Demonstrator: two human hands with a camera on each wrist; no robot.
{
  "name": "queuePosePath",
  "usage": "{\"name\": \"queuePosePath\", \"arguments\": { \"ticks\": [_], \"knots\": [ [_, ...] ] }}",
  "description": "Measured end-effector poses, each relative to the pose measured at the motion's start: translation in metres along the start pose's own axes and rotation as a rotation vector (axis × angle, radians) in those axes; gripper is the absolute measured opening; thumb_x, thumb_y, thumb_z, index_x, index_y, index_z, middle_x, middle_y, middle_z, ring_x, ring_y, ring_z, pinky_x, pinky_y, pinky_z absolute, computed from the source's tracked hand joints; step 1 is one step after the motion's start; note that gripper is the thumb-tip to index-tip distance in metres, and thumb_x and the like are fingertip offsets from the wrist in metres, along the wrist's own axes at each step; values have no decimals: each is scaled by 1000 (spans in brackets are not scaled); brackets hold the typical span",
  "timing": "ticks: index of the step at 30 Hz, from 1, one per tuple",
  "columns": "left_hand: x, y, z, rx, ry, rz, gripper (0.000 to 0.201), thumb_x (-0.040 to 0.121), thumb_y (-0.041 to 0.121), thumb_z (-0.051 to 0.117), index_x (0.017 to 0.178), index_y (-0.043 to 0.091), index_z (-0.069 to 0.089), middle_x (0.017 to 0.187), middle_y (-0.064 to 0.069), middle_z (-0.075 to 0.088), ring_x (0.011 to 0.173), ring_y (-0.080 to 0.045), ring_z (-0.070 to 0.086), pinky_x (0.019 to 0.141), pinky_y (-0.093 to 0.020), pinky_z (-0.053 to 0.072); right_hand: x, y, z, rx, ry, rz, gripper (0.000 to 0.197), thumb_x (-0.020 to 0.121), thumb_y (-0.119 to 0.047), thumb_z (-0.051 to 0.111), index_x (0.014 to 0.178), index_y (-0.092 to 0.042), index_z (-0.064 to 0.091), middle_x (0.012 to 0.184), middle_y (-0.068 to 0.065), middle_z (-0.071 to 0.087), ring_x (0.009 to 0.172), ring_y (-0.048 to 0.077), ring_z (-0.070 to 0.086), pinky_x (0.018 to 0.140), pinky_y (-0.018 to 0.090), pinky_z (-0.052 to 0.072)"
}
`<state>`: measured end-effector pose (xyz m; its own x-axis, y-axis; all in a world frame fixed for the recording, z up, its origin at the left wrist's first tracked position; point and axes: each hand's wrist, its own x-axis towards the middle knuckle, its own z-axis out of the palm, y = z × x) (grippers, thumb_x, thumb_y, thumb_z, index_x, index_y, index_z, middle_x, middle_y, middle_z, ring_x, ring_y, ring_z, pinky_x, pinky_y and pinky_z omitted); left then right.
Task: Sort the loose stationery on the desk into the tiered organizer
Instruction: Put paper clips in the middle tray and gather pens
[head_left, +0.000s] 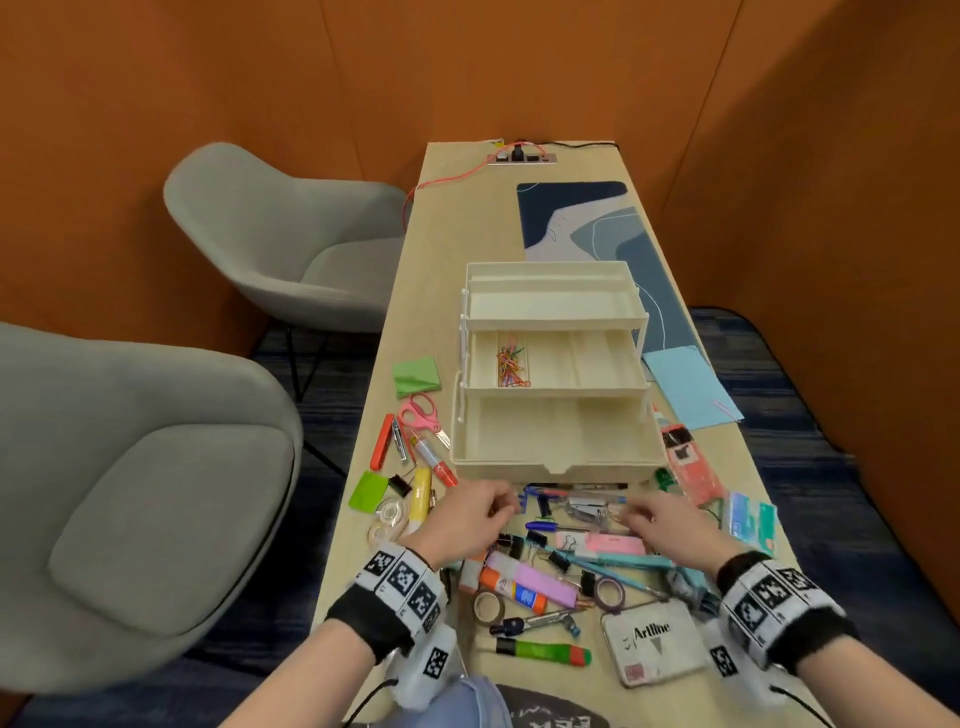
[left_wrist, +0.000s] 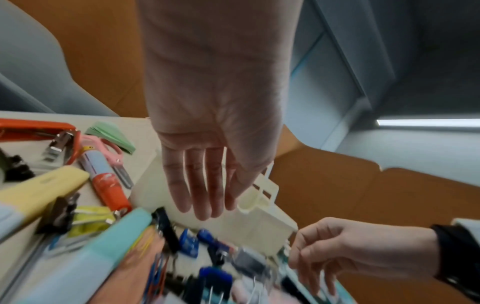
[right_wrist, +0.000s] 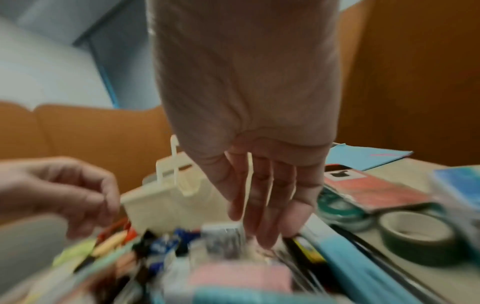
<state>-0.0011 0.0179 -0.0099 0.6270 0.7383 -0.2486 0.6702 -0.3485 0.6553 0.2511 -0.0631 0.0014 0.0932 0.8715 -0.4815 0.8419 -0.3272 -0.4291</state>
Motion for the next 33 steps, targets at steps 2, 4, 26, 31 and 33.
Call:
{"name": "queuePosePath", "arguments": {
  "ticks": [2, 4, 26, 31, 33],
  "knots": [
    [-2, -1, 7, 66, -56, 13, 17, 95, 23, 52, 103, 20, 66, 100, 5, 67, 89, -8, 59, 77, -19, 42, -9, 10, 14, -108, 2, -16, 14, 92, -15, 48, 88, -25, 58, 96, -3, 63, 87, 13, 58, 75, 23, 44],
    [-2, -1, 11, 79, -72, 14, 17, 95, 23, 52, 103, 19, 66, 102, 4, 68, 91, -9, 60, 79, -20, 45, -16, 13, 25, -157, 25, -50, 11, 91, -18, 49, 92, -23, 59, 100, -3, 60, 87, 12, 57, 76, 23, 45],
    [37, 20, 51, 695, -82, 208, 56, 85, 5, 55, 138, 14, 40, 128, -7, 45, 118, -25, 42, 98, -39, 36, 27, 9, 48, -421, 262, -75, 54, 87, -5, 52, 137, -20, 38, 132, 1, 49, 120, 19, 46, 101, 33, 38],
    [26, 8, 39, 627, -23, 182, 45, 86, 2, 52, 129, 15, 47, 124, -5, 47, 115, -24, 45, 99, -37, 36, 32, 5, 53, -614, 294, -53, 49, 82, -10, 58, 128, -17, 41, 123, 6, 44, 114, 23, 42, 99, 38, 36],
    [20, 5, 34, 579, 21, 157, 43, 88, 4, 50, 129, 17, 48, 122, -3, 48, 113, -21, 47, 100, -35, 36, 33, 3, 53, -668, 310, -60, 43, 82, -11, 59, 122, -16, 44, 119, 6, 45, 111, 23, 44, 98, 39, 35]
  ]
}}
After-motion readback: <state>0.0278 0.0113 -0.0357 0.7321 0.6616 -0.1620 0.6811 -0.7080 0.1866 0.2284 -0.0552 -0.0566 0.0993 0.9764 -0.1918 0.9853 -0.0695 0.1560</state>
